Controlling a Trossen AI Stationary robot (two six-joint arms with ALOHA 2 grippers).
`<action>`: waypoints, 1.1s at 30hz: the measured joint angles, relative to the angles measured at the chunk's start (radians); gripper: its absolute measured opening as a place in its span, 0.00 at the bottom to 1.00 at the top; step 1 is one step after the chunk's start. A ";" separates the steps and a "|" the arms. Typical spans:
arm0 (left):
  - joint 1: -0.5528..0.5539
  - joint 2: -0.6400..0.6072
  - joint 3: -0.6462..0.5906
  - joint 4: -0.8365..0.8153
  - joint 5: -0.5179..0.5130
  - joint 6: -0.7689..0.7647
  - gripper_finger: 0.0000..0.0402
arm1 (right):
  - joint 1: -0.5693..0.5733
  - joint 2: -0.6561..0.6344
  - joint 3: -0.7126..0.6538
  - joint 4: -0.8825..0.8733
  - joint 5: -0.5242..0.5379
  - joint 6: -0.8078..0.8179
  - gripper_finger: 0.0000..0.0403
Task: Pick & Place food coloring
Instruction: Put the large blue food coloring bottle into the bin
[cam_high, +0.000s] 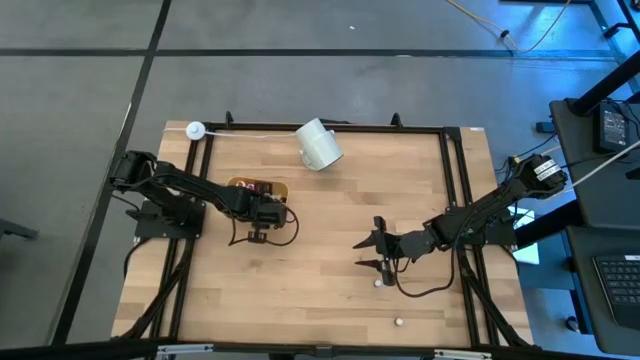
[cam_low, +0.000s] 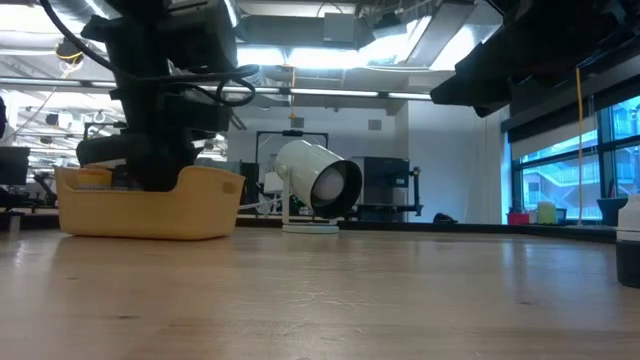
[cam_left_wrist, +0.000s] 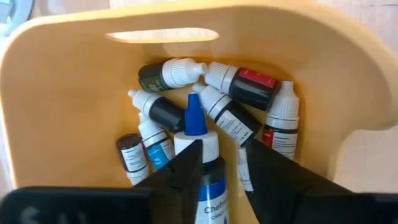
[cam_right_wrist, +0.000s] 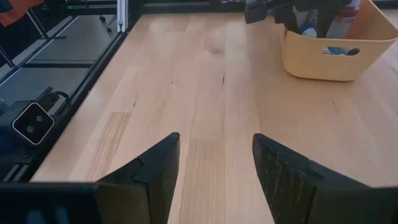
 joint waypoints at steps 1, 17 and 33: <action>0.000 0.000 0.000 0.000 0.003 -0.007 0.32 | 0.000 0.000 0.000 -0.001 0.000 -0.001 0.51; 0.041 0.005 0.000 0.018 0.017 -0.026 0.40 | 0.000 0.000 0.000 -0.005 0.000 -0.007 0.51; 0.095 0.037 0.001 0.052 0.058 0.025 0.27 | 0.000 0.000 0.000 -0.005 0.000 -0.031 0.51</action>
